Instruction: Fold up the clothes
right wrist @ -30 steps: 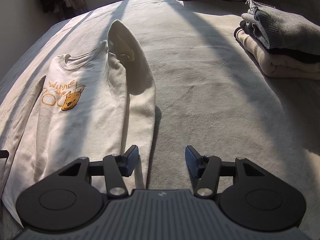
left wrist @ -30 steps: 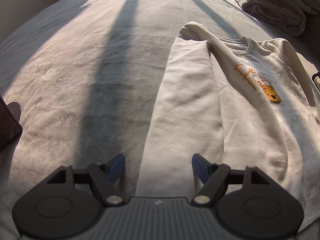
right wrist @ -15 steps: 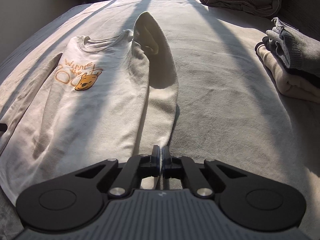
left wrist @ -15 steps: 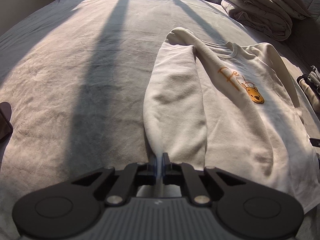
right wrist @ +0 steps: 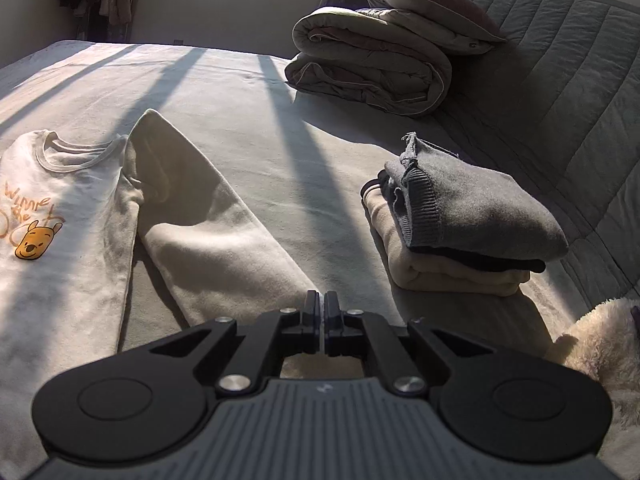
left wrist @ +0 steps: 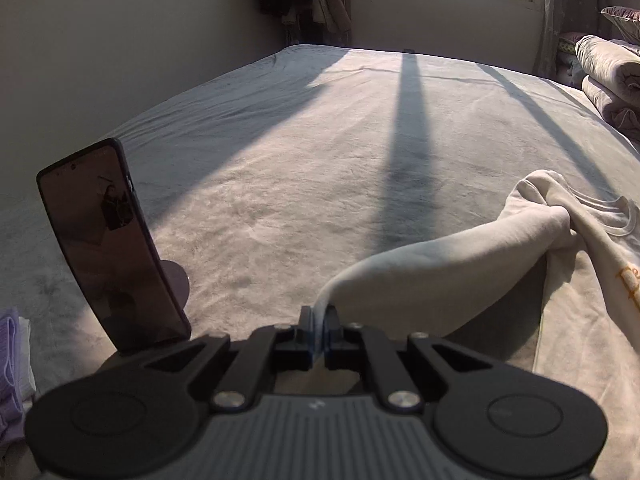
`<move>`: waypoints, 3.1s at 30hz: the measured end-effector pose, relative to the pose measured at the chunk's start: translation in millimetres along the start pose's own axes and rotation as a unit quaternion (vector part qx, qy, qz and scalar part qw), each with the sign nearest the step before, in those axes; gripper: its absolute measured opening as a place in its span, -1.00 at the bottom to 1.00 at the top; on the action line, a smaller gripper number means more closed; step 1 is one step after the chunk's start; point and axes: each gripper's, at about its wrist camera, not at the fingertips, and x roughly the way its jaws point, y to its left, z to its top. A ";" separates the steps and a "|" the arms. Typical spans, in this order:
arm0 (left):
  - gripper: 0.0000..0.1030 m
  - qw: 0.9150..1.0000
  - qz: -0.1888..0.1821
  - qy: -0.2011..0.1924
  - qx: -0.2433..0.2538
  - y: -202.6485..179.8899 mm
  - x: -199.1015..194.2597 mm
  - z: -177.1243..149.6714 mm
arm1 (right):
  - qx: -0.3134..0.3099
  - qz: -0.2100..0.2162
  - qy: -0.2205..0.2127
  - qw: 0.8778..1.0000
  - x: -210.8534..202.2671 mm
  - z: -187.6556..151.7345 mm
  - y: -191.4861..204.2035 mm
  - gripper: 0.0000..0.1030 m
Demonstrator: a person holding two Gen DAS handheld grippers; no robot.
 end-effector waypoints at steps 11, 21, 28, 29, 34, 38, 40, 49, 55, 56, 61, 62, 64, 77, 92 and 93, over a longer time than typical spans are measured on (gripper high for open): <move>-0.60 1.000 0.012 -0.022 -0.011 -0.1 2.6 6.0 | 0.072 0.004 0.029 0.997 16.3 -7.5 -33.1 -0.73; 0.01 0.990 -0.116 0.071 -0.026 5.0 -31.2 -4.0 | 0.205 0.177 0.099 0.958 -20.1 -14.9 -37.7 -0.01; 0.01 0.957 -0.229 0.167 -0.061 1.2 -37.4 -48.0 | 0.248 0.262 0.153 0.920 -43.8 -40.0 -16.9 -0.01; 0.01 0.952 -0.239 0.180 -0.066 0.9 -36.6 -56.3 | 0.250 0.268 0.161 0.916 -46.1 -44.2 -14.3 -0.01; 0.01 0.942 -0.269 0.181 -0.083 9.0 -36.5 -83.6 | 0.243 0.307 0.198 0.899 -54.8 -69.1 -2.3 -0.01; -0.02 0.928 -0.306 0.187 -0.097 16.9 -36.4 -89.8 | 0.246 0.343 0.214 0.881 -52.4 -91.8 5.5 -0.13; -0.03 0.916 -0.334 0.195 -0.109 19.8 -35.2 -94.7 | 0.261 0.361 0.217 0.869 -49.2 -102.2 6.7 -0.23; -0.85 0.905 -0.352 0.193 -0.138 25.4 -53.0 -105.7 | 0.293 0.412 0.214 0.836 -50.4 -112.8 -4.3 -0.87; -0.86 0.909 -0.357 0.171 -0.132 25.5 -93.4 -101.4 | 0.277 0.411 0.182 0.849 -77.7 -91.9 -22.8 -0.89; -0.86 0.910 -0.357 0.168 -0.127 25.1 -99.4 -101.8 | 0.274 0.411 0.178 0.851 -82.2 -88.6 -25.6 -0.89; -0.86 0.916 -0.356 0.159 -0.091 25.9 -130.4 -112.5 | 0.243 0.406 0.172 0.864 -103.2 -86.7 -31.9 -0.89; -0.86 0.917 -0.357 0.158 -0.082 27.2 -135.7 -116.4 | 0.238 0.404 0.172 0.866 -106.9 -89.4 -33.6 -0.89; -0.86 0.916 -0.361 0.160 -0.069 31.1 -143.6 -124.0 | 0.228 0.401 0.174 0.870 -114.5 -95.6 -37.7 -0.89; -0.86 0.919 -0.347 0.190 0.005 32.3 -156.9 -172.4 | 0.157 0.376 0.225 0.885 -133.7 -140.9 -28.2 -0.89; -0.33 0.916 -0.345 0.204 0.010 36.5 -134.5 -152.3 | 0.137 0.350 0.273 0.886 -102.0 -129.4 -24.7 -0.46; -0.30 0.917 -0.346 0.198 0.012 34.0 -133.9 -145.5 | 0.141 0.344 0.268 0.889 -99.2 -125.8 -29.2 -0.12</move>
